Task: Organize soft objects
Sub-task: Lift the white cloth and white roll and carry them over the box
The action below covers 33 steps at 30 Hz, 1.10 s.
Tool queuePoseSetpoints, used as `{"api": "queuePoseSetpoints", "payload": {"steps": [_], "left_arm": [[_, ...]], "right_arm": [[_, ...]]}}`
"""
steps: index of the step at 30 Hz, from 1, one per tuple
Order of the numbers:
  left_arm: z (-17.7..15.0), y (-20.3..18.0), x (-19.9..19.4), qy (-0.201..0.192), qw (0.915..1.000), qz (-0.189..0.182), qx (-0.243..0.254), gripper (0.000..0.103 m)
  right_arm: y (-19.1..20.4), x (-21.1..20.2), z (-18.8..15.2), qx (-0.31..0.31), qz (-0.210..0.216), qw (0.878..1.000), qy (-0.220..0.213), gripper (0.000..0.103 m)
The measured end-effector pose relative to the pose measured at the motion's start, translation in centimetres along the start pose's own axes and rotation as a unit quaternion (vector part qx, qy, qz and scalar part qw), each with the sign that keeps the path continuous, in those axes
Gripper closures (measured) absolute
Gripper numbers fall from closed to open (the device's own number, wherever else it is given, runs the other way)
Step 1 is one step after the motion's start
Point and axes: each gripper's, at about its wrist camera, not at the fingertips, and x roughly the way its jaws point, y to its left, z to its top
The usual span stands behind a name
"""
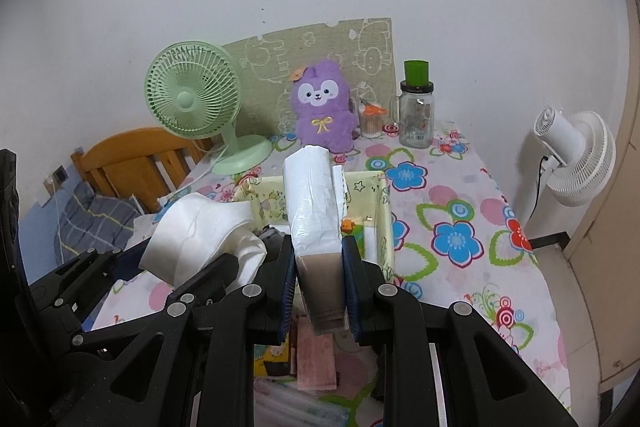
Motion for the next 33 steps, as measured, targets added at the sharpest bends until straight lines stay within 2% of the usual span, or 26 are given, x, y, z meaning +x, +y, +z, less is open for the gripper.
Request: {"api": "queuePoseSetpoints", "payload": {"steps": [14, 33], "left_arm": [[1.7, 0.5, 2.5, 0.006, 1.0000, 0.006, -0.003, 0.044], [2.3, 1.7, 7.6, 0.044, 0.9988, 0.010, -0.019, 0.042]], "right_arm": [[-0.5, 2.6, 1.9, 0.001, -0.003, 1.000, 0.002, 0.078], [-1.1, 7.4, 3.3, 0.002, 0.006, 1.000, 0.030, 0.078]]}}
